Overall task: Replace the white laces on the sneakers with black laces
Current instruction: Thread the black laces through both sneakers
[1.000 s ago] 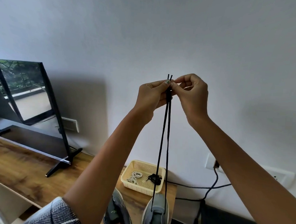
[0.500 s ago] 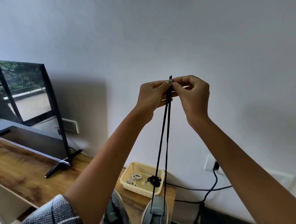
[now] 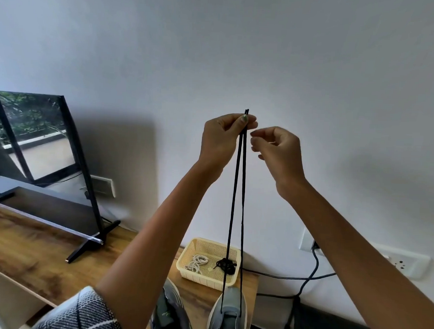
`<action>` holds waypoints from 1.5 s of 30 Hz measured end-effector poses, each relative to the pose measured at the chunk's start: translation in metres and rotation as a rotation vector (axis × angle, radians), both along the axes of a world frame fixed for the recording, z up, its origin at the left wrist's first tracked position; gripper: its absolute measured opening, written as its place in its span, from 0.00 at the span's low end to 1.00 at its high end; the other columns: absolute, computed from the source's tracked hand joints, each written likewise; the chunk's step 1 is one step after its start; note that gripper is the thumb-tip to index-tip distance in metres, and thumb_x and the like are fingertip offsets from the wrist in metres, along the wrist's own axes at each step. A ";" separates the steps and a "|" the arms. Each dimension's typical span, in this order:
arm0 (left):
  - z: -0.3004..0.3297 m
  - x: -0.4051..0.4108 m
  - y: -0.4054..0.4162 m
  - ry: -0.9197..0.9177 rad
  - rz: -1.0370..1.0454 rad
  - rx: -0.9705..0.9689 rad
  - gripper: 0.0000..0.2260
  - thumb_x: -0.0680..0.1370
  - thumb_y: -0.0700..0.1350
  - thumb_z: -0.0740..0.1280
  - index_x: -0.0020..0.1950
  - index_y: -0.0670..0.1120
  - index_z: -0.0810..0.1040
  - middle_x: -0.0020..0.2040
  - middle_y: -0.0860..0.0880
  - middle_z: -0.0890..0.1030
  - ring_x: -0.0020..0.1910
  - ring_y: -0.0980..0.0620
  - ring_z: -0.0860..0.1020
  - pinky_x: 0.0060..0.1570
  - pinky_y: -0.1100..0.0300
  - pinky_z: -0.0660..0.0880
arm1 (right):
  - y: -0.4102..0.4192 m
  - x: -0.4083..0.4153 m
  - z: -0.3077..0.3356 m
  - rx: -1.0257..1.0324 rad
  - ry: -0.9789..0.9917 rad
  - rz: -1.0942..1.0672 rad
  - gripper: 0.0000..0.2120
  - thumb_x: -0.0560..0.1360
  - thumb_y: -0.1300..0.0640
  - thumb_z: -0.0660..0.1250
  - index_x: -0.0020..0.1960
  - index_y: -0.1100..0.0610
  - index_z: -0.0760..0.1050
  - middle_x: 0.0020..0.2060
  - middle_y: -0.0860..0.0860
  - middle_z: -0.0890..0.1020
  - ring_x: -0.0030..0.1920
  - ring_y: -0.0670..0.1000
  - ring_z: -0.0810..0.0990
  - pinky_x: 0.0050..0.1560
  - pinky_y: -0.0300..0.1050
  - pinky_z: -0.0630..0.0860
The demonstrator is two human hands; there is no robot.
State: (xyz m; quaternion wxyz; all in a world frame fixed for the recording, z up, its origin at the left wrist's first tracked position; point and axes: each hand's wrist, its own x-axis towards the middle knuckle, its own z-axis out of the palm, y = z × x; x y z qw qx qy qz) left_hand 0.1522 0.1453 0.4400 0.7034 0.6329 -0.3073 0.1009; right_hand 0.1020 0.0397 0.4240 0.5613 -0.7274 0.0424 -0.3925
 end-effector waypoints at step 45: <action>-0.355 -0.022 0.048 0.061 0.269 1.306 0.20 0.72 0.63 0.61 0.60 0.56 0.78 0.55 0.54 0.80 0.59 0.49 0.74 0.58 0.53 0.55 | -0.004 -0.002 -0.351 0.186 0.855 0.151 0.04 0.76 0.67 0.66 0.47 0.61 0.80 0.36 0.55 0.82 0.31 0.47 0.80 0.32 0.35 0.76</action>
